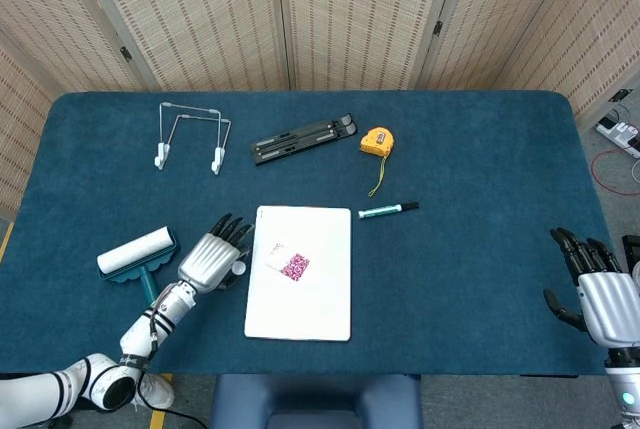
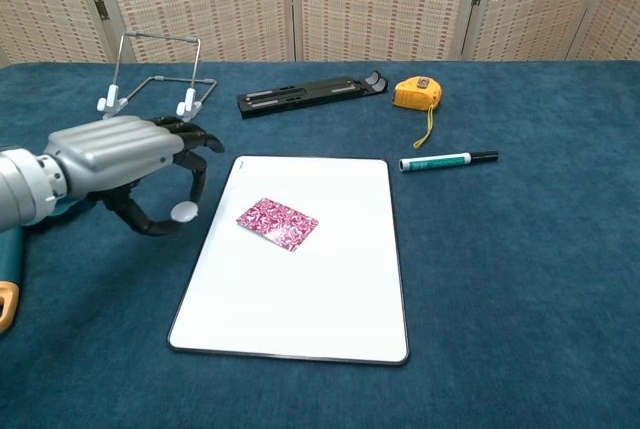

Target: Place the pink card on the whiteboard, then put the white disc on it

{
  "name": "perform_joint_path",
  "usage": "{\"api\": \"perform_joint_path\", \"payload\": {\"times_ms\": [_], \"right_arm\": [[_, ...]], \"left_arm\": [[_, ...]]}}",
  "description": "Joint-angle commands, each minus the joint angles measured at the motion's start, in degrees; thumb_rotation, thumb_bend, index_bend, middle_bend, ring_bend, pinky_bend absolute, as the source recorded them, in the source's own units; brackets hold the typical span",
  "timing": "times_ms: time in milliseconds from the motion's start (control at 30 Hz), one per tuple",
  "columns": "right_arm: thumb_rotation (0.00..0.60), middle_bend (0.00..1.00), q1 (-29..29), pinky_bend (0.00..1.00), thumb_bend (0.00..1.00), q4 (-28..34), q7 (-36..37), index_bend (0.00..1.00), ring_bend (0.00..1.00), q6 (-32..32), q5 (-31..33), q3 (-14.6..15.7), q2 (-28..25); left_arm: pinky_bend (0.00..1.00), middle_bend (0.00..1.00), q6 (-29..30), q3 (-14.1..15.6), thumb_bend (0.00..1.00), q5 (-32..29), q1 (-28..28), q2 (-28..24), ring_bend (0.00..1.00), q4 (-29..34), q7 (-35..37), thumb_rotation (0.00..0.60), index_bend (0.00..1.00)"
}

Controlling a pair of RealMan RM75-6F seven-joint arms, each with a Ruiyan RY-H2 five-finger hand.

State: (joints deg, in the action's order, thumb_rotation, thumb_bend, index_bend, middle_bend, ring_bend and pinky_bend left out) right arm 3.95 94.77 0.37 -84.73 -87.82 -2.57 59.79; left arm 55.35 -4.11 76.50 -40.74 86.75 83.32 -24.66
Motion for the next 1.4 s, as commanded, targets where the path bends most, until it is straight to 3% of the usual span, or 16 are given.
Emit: {"api": "perform_joint_path", "payload": {"times_ms": [33,400,1000,1067,1300,1400], "right_arm": [[0.6,0.13,-0.06,0.12,0.37,-0.02,-0.01,0.03,0.18,-0.06,0.0,0.03,-0.05],[0.6,0.13,-0.79,0.12,0.37,-0.64,0.95,0.03,0.18,-0.74,0.84,-0.12,-0.51],[0.6,0.13,-0.85,0.12,0.37,-2.2,2.7,0.03,0.18,-0.32,1.48,-0.34,-0.3],[0.6,0.13,-0.92,0.12,0.37,-2.33,2.89,0.03,0.18,-0.4,1.52,-0.36,-0.3],[0.6,0.13,-0.93,0.12,0.37,-2.61,3.24,0.03,0.18,-0.35,1.59,-0.44,-0.28],[0.6,0.13,-0.92,0.12,0.37,-2.65,3.48,0.03,0.18,-0.48,1.37,-0.46,-0.38]], "left_arm": [[0.0,0.14,-1.18,-1.56,0.38,-0.88,-1.64,0.98,0.07,0.83,-1.1,0.6,0.53],[0.0,0.14,-5.28,-5.07,0.38,-6.93,-7.19,6.48,0.07,-0.44,-6.99,0.6,0.53],[0.0,0.14,-6.67,-5.57,0.38,-15.51,-12.04,11.38,0.07,-3.9,-14.43,0.6,0.51],[0.0,0.14,-6.74,-5.47,0.38,-16.56,-12.39,11.52,0.07,-3.94,-15.13,0.6,0.47],[0.0,0.13,-5.65,-4.94,0.38,-18.77,-12.56,10.86,0.06,-2.51,-16.39,0.6,0.13],[0.0,0.11,-4.49,-5.69,0.38,-19.8,-11.56,8.83,0.04,0.12,-14.21,0.6,0.08]]}}
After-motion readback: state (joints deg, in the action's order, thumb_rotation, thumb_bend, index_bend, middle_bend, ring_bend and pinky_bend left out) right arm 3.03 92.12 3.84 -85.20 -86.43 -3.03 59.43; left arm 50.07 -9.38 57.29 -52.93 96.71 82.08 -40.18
